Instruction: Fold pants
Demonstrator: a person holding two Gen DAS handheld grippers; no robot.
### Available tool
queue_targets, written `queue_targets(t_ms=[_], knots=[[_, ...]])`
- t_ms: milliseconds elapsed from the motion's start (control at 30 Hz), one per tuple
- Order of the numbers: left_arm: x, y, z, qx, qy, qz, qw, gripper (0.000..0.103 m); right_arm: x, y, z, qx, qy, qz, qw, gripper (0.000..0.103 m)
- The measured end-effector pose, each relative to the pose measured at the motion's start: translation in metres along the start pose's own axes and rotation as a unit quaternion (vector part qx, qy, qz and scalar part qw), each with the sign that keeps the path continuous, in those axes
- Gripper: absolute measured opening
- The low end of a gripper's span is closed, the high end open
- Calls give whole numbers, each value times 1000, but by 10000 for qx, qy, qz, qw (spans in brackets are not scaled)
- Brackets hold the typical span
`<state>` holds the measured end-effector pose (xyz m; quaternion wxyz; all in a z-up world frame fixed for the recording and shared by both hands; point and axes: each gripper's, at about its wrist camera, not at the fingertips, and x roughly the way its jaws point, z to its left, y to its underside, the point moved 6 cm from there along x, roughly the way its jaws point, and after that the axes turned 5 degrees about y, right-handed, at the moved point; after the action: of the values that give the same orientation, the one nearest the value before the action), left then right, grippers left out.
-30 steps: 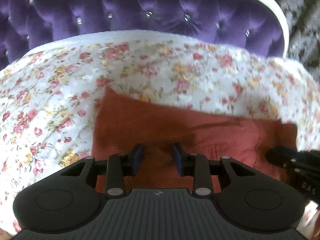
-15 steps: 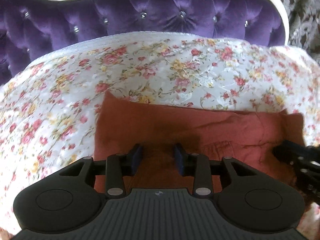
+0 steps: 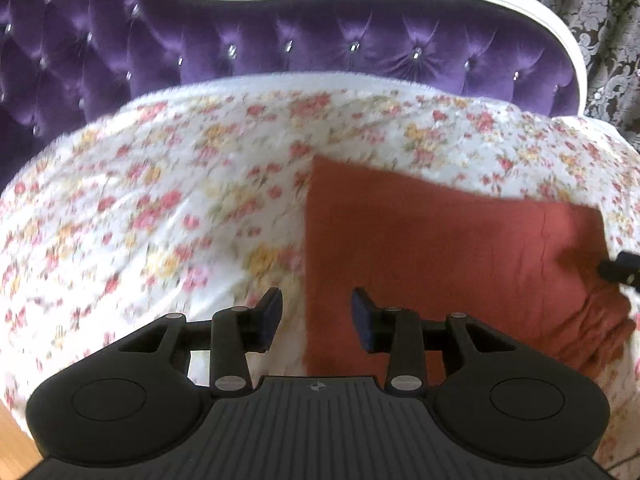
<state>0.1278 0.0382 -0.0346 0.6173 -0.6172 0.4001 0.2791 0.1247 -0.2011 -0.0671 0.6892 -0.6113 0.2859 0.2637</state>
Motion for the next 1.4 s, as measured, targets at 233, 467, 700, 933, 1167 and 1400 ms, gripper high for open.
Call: queue_targets(t_ms=[233,467,700,933,1167,1400], knots=[[4,32,8,-64,233,228,9994,37,-13,10,-24,334,50,116,9994,66],[12,38,5,-67,318,286,9991,38,-6,23,-38,640,-53,382,9972,66],[23,30,8,-219,452,337,9982,43,10,31,-47,1076,-309,635,9917,72],[35,18,7,-304,735,326,9963,47,21,25,-36,953,-531,627,9921,77],[51,5,-7,-196,1028,336,9939,69,37,14,-24,964,-816,640,9899,82],[56,1,-27,117,807,187,9965,71,43,11,-20,835,-993,578,9899,83]])
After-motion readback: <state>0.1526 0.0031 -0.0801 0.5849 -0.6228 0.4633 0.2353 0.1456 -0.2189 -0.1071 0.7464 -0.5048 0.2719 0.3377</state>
